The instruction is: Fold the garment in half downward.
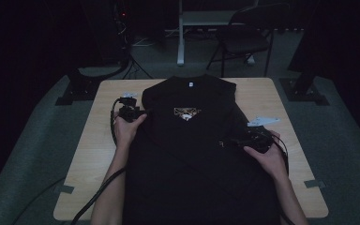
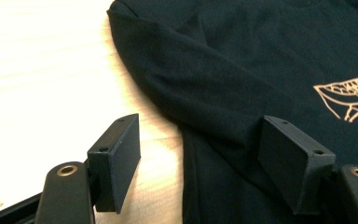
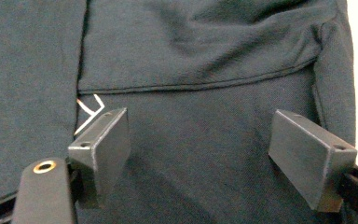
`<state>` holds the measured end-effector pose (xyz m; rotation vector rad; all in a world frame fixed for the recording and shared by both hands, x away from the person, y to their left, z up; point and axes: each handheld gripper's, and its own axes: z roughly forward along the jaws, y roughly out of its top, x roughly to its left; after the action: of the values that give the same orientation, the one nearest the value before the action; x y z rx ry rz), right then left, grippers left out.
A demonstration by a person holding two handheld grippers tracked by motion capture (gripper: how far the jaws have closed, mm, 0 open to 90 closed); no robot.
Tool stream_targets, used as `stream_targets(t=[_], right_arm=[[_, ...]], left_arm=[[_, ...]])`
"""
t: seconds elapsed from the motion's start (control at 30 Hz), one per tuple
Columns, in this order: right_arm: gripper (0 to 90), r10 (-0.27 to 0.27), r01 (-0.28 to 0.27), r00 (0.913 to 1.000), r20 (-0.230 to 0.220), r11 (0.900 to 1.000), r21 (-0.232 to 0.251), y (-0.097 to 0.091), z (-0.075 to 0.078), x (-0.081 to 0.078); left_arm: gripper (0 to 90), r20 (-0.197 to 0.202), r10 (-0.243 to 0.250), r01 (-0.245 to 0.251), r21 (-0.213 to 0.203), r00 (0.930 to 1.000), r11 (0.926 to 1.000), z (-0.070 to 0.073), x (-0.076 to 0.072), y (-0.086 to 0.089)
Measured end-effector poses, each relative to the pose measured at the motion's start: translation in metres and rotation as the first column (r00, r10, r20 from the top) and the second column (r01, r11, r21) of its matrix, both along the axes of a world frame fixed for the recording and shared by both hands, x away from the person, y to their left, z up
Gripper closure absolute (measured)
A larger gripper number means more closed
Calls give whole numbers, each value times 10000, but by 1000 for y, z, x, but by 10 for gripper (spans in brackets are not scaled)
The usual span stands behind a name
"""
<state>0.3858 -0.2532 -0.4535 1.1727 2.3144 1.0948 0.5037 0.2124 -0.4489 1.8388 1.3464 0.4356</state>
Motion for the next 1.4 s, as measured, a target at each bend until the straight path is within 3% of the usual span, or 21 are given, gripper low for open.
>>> stream_targets(t=[0.23, 0.37, 0.53, 0.6, 0.7, 1.17, 1.4], right_arm=[[203, 39, -39, 10000, -11, 10000, -75, 1, 0, 0], [203, 46, -47, 10000, -56, 9999, -92, 1, 0, 0], [201, 102, -103, 9999, -75, 9997, -204, 4, 0, -1], [197, 56, -58, 10000, -73, 9995, -307, 6, -1, -3], [196, -42, 40, 10000, -56, 9991, -421, 8, -1, -5], [196, -308, 303, 9995, -76, 9978, -590, 22, 0, -27], [198, -24, -6, 9995, -321, 9959, -910, 23, 4, -10]], left_arm=[[313, 86, 75, -75, 62, 9999, 10000, -1, 12, -8], [370, 217, 113, -126, 585, 9997, 9982, 0, 19, -17], [556, 319, 188, -213, 817, 9993, 9964, 0, 24, -22], [694, 241, 180, -196, 682, 9995, 9975, 0, 24, -22], [759, 158, 200, -207, 493, 9997, 9986, 0, 22, -19], [773, 113, -59, 56, 284, 9999, 9996, -1, 0, -4], [770, 224, -47, 35, 531, 9997, 9986, -1, -1, -7]])
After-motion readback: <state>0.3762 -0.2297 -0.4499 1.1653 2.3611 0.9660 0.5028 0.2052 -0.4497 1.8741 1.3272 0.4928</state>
